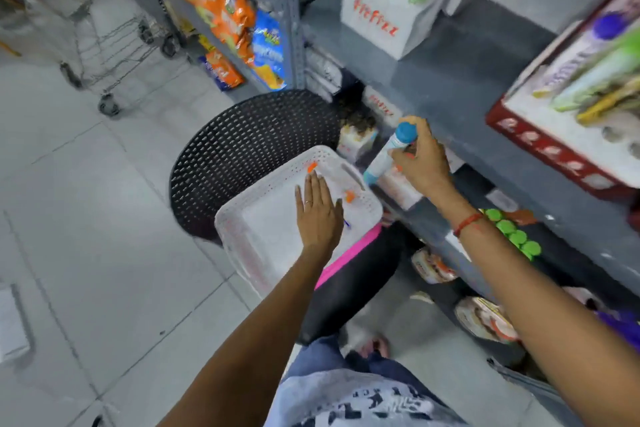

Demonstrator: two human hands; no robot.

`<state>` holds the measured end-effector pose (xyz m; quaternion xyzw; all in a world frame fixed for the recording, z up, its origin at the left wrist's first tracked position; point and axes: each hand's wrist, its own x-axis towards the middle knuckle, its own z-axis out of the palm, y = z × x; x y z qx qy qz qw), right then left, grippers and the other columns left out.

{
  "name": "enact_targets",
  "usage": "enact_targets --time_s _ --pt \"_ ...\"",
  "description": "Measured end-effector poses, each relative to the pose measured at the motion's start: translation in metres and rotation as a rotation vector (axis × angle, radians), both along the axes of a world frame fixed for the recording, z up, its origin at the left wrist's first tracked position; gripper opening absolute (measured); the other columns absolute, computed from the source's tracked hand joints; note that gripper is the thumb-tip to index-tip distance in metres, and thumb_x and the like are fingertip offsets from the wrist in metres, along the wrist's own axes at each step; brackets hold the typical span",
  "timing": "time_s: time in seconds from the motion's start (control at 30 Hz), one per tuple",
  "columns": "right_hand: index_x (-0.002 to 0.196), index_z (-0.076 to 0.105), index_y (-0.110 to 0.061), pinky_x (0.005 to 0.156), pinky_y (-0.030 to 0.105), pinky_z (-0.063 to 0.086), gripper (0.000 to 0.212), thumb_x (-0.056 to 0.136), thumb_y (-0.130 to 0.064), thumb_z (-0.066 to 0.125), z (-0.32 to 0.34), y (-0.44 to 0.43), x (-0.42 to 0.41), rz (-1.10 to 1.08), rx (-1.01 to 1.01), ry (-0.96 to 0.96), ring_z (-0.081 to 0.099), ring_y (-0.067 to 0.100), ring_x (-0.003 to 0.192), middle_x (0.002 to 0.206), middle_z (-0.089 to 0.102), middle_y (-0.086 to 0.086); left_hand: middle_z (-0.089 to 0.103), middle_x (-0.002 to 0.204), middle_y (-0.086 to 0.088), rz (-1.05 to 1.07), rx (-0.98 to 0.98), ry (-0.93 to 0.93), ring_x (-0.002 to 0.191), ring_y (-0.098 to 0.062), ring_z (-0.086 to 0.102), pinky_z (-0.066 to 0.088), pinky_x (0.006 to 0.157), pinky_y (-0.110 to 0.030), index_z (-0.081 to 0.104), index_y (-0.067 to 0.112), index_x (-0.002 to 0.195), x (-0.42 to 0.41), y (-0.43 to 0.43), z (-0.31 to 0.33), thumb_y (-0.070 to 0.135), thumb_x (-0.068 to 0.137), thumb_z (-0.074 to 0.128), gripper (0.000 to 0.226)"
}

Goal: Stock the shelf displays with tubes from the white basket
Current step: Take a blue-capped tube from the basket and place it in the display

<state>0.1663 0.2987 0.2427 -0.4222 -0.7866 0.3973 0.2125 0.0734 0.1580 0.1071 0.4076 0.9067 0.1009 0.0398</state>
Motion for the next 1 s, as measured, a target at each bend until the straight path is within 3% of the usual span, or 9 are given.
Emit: enact_targets --time_s 0.17,0.3,0.47,0.57,0.63,0.8,0.87,0.93,1.0 --pt "0.119 0.049 -0.009 0.087 0.051 0.051 0.043 0.079 -0.013 0.063 0.064 0.029 0.088 -0.189 0.111 0.065 0.058 0.025 0.087 0.098 0.055 0.002 0.043 0.141 -0.022 -0.314 0.25 -0.024 0.132 -0.032 0.038 0.017 0.113 -0.046 0.041 -0.004 0.134 0.06 0.091 0.059 0.032 0.091 0.039 0.056" --pt "0.115 0.051 -0.008 0.078 0.04 0.05 0.034 0.086 -0.02 0.064 0.106 0.045 0.162 -0.353 0.224 0.025 0.058 0.023 0.079 0.097 0.055 -0.001 0.04 0.143 -0.021 -0.541 0.376 -0.06 0.135 -0.032 0.034 0.014 0.115 -0.044 0.037 -0.003 0.136 0.116 0.136 0.098 0.028 0.091 0.042 0.055" --pt "0.111 0.053 -0.006 0.074 0.031 0.06 0.035 0.084 -0.024 0.067 0.128 0.054 0.238 -0.519 0.197 0.099 0.063 0.004 0.078 0.096 0.057 0.012 0.053 0.129 -0.025 -0.75 0.304 -0.064 0.122 -0.037 0.047 0.026 0.11 -0.047 0.045 -0.007 0.128 0.163 0.163 0.108 0.036 0.094 0.029 0.057" --pt "0.104 0.053 -0.014 0.077 0.05 0.059 0.03 0.082 -0.026 0.069 0.135 0.056 0.266 -0.583 0.166 0.13 0.066 0.026 0.089 0.099 0.058 0.011 0.055 0.125 -0.025 -0.802 0.242 -0.061 0.117 -0.039 0.051 0.029 0.108 -0.048 0.05 -0.007 0.124 0.175 0.169 0.101 0.038 0.094 0.025 0.059" --pt "0.102 0.053 -0.012 0.078 0.04 0.056 0.025 0.084 -0.02 0.068 0.14 0.058 0.276 -0.613 0.205 0.109 0.06 0.023 0.087 0.097 0.055 0.007 0.056 0.124 -0.025 -0.819 0.214 -0.048 0.115 -0.04 0.053 0.032 0.106 -0.049 0.052 -0.006 0.122 0.177 0.168 0.093 0.04 0.094 0.026 0.06" --pt "0.114 0.055 -0.006 0.066 0.016 0.054 0.032 0.086 -0.016 0.066 0.156 0.076 0.27 -0.61 0.201 0.143 0.056 0.016 0.089 0.103 0.055 0.004 0.04 0.144 -0.021 -0.869 0.2 -0.001 0.133 -0.034 0.035 0.014 0.112 -0.046 0.037 0.002 0.139 0.168 0.165 0.079 0.05 0.096 0.003 0.073" --pt "0.115 0.055 -0.005 0.049 0.005 0.046 0.032 0.086 -0.015 0.066 0.165 0.089 0.26 -0.596 0.187 0.097 0.06 0.011 0.07 0.093 0.059 0.005 0.034 0.147 -0.02 -0.838 0.183 0.009 0.137 -0.033 0.029 0.007 0.113 -0.045 0.033 0.005 0.142 0.163 0.168 0.081 0.054 0.093 -0.005 0.079" --pt "0.115 0.055 -0.005 0.041 0.008 0.046 0.031 0.086 -0.01 0.065 0.172 0.102 0.249 -0.593 0.15 0.037 0.058 0.003 0.046 0.076 0.063 0.007 0.029 0.15 -0.019 -0.808 0.169 0.023 0.14 -0.032 0.023 0.001 0.113 -0.043 0.029 0.007 0.143 0.156 0.172 0.083 0.059 0.089 -0.009 0.084" --pt "0.113 0.058 -0.006 0.061 0.026 0.059 0.033 0.081 -0.002 0.065 0.174 0.112 0.238 -0.571 0.128 -0.008 0.068 0.013 0.06 0.089 0.068 0.015 0.02 0.154 -0.017 -0.816 0.131 0.044 0.142 -0.03 0.013 -0.005 0.113 -0.04 0.022 0.01 0.146 0.15 0.174 0.084 0.063 0.084 -0.013 0.089"
